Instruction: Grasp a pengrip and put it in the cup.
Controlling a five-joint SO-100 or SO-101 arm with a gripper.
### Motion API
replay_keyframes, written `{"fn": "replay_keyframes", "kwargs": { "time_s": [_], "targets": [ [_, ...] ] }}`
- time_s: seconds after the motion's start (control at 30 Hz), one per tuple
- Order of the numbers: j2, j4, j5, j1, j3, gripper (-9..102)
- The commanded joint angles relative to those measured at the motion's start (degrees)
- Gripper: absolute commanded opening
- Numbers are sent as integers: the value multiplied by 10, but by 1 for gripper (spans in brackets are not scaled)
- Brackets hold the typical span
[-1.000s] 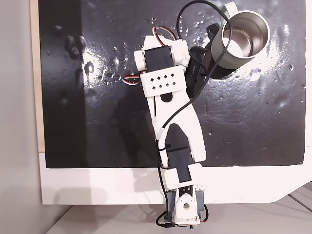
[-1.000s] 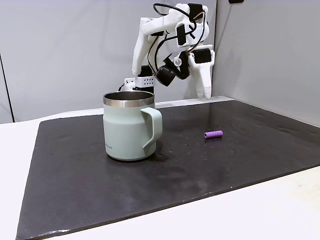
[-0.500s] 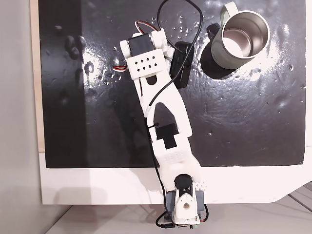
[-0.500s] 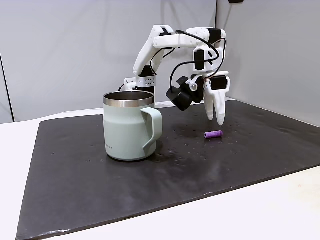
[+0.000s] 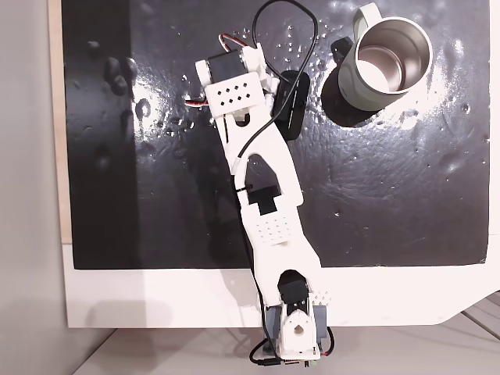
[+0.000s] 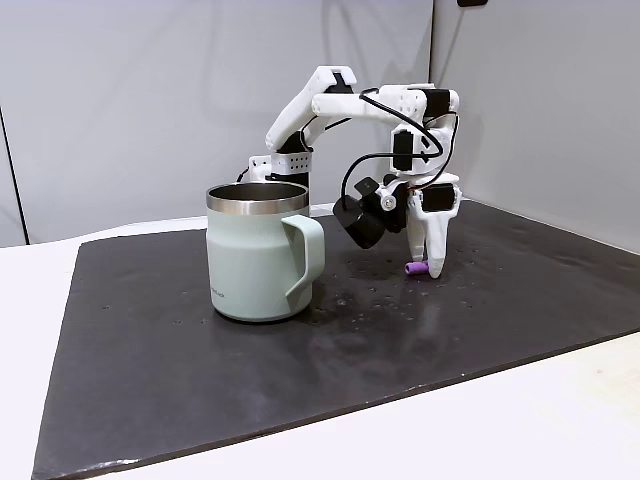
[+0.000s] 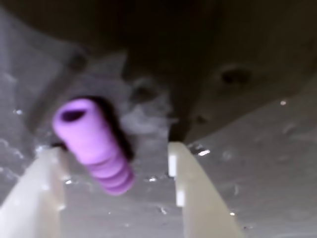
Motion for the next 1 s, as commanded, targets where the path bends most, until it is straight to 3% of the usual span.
{"fn": "replay_keyframes", "kwargs": {
  "time_s": [0.0,0.13,0.33,0.97],
  "targets": [
    [-10,8,3,11,-20,10],
    [-12,10,-1,13,-19,0],
    [30,12,-1,21,5,0],
    [410,-9,-12,47,87,0]
  ]
}}
